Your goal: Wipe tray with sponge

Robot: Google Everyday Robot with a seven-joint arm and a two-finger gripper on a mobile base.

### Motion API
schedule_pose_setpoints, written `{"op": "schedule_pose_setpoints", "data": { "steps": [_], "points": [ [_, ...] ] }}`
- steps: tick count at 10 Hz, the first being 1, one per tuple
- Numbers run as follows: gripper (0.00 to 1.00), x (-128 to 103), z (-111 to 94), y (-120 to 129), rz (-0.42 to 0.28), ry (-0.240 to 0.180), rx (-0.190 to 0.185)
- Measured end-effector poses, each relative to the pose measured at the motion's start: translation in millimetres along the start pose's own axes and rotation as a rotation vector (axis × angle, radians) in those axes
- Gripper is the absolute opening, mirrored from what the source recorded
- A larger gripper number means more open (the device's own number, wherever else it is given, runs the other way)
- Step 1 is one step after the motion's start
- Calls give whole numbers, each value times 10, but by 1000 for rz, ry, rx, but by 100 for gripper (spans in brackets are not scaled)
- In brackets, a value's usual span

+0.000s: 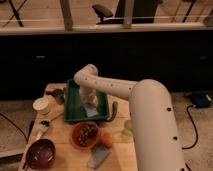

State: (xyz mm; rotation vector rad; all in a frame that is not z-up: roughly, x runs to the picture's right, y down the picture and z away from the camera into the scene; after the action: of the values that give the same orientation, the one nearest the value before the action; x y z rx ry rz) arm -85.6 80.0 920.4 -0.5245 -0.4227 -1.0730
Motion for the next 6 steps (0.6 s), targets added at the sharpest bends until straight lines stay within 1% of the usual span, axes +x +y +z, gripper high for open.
{"op": "schedule_pose_setpoints", "data": {
  "steps": [2, 3, 5, 6],
  "points": [
    [0, 153, -5, -6, 36, 13, 4],
    [0, 294, -3, -51, 52, 25, 13],
    [0, 360, 0, -104, 51, 24, 15],
    [0, 352, 7, -201, 34, 17, 23]
  ]
}}
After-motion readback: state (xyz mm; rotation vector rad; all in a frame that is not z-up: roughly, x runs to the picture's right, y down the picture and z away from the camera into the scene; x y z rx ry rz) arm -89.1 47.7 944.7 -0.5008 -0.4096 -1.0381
